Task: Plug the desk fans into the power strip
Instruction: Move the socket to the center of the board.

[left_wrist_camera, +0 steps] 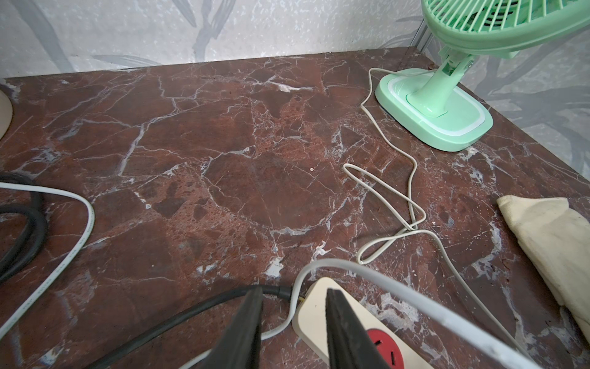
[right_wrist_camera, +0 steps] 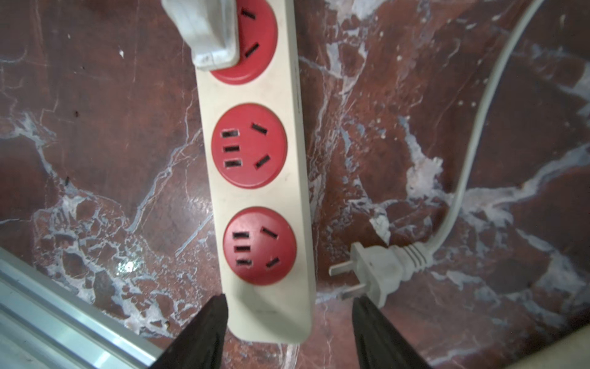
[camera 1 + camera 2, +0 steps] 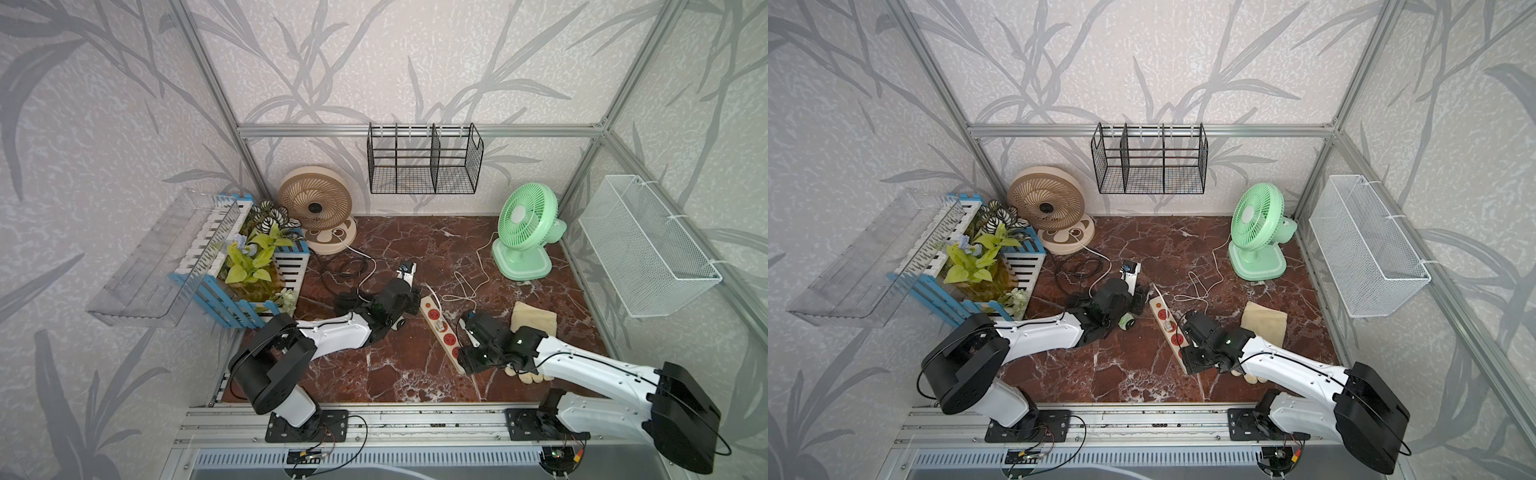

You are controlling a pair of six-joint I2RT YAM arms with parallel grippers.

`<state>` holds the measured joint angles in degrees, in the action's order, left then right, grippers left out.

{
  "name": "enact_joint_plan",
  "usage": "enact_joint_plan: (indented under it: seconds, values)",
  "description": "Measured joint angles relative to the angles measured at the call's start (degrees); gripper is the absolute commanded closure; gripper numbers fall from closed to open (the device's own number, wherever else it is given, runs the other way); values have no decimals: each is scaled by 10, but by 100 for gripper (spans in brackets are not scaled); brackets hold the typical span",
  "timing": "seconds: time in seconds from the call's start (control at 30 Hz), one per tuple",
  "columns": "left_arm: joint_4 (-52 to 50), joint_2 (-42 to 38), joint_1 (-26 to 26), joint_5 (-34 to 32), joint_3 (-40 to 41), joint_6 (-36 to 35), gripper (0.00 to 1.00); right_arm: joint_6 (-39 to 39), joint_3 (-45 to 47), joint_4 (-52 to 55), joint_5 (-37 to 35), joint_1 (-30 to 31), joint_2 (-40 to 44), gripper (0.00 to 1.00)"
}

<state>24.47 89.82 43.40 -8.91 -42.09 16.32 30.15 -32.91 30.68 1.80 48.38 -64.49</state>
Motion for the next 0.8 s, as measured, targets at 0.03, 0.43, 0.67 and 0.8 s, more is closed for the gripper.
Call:
enact_joint_plan:
  seconds: [0.03,0.43,0.67,0.8]
  values:
    - [0,0,0,0,0,0,63,4,2,3,4,0,8,33]
    - [0,0,0,0,0,0,63,67,58,2,70,12,38,48]
    - [0,0,0,-3,0,0,62,87,59,-47,94,12,-13,62]
    - [0,0,0,-9,0,-1,62,94,32,-86,94,12,-70,63]
